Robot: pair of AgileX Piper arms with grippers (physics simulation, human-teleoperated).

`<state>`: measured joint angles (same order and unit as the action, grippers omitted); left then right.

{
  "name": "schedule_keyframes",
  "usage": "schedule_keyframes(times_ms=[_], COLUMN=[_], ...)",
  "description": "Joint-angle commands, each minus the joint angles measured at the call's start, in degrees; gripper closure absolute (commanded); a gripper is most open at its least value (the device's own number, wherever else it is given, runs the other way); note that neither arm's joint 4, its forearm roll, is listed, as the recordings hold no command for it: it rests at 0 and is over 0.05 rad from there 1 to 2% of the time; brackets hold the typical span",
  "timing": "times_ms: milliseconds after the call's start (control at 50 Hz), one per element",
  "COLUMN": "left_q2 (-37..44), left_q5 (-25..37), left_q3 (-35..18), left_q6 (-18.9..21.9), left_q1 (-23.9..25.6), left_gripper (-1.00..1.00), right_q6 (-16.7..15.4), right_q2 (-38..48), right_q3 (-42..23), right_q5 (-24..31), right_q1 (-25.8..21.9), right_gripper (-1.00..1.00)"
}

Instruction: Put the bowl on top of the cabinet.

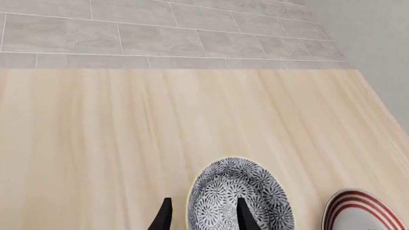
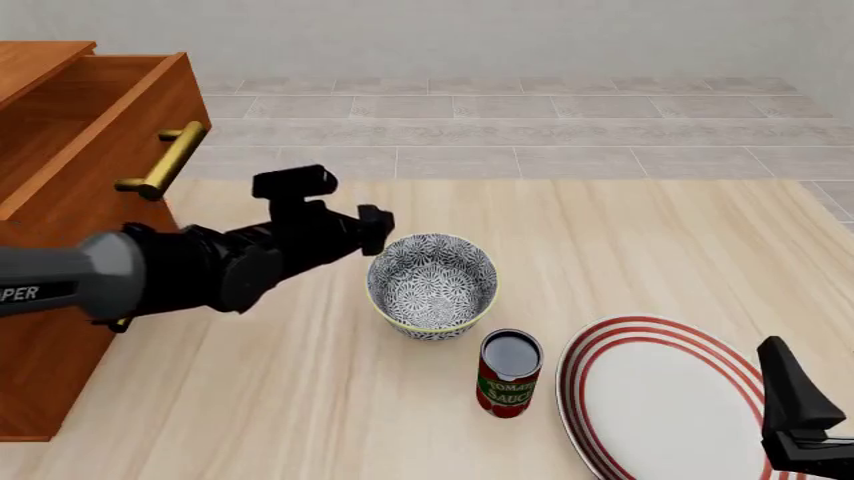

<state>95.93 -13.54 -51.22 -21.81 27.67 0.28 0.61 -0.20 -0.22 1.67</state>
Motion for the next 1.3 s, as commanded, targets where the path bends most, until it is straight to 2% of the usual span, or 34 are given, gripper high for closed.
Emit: schedule_keyframes(times_ms=[20, 1300], left_q2=[1.5, 10.4], left_q5=[-0.5, -4.0], left_q3=[-0.3, -1.9], left_q6=[0.0, -1.5], left_q1=[0.3, 0.8], left_gripper=[-1.00, -1.00], right_q6=[0.1, 0.3], right_q2=[0.2, -0.1], right_q3=[0.0, 0.1], right_q5=[-0.3, -0.1], right_q1=[0.1, 0.3], right_gripper=[-1.00, -1.00])
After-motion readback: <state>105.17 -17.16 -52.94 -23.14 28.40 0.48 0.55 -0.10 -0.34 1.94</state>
